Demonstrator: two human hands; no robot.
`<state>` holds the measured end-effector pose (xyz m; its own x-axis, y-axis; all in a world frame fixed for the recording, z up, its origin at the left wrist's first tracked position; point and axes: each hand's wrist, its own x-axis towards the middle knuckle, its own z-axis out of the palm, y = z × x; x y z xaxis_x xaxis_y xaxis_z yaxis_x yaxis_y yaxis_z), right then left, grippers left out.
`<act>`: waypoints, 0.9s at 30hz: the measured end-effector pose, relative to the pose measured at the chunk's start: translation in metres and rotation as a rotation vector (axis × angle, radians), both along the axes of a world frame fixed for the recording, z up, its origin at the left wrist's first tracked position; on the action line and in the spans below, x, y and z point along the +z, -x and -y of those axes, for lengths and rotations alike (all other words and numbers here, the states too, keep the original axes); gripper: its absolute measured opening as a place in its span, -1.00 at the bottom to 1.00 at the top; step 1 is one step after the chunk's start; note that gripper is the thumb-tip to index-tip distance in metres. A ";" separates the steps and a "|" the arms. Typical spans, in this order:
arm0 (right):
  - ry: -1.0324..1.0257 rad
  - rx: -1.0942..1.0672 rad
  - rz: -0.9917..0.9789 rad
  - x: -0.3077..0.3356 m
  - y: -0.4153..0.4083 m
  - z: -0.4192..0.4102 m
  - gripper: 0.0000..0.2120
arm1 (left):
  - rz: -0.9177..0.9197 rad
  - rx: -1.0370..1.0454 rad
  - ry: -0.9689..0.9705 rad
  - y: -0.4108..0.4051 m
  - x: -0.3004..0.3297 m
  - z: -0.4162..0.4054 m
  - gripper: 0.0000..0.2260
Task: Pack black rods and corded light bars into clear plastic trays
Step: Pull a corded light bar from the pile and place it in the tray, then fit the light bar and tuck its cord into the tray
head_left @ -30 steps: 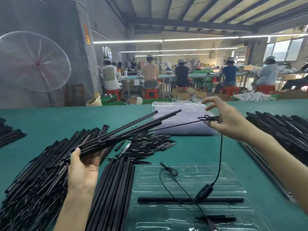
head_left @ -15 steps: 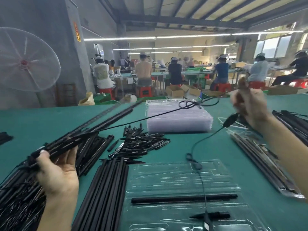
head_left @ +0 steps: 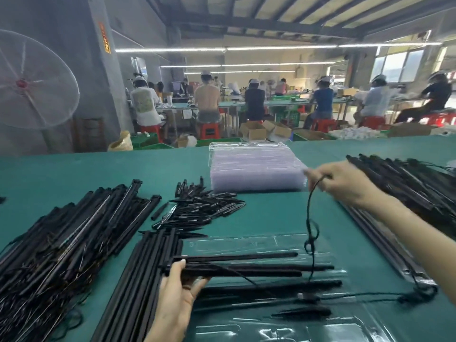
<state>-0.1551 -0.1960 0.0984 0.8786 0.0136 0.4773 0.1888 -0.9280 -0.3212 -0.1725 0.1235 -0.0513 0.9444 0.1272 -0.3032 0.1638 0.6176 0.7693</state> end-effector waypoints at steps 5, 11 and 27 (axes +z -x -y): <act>0.244 0.199 -0.415 -0.067 0.007 -0.025 -0.59 | -0.094 -0.139 -0.078 0.001 -0.025 -0.003 -0.85; 0.446 0.341 -0.523 -0.126 0.021 -0.028 -0.48 | -0.072 -0.386 -0.287 0.005 -0.022 -0.019 -0.71; 0.387 0.275 -0.357 -0.135 0.060 -0.007 -0.59 | -0.039 -0.514 -0.148 0.004 -0.013 -0.021 -0.78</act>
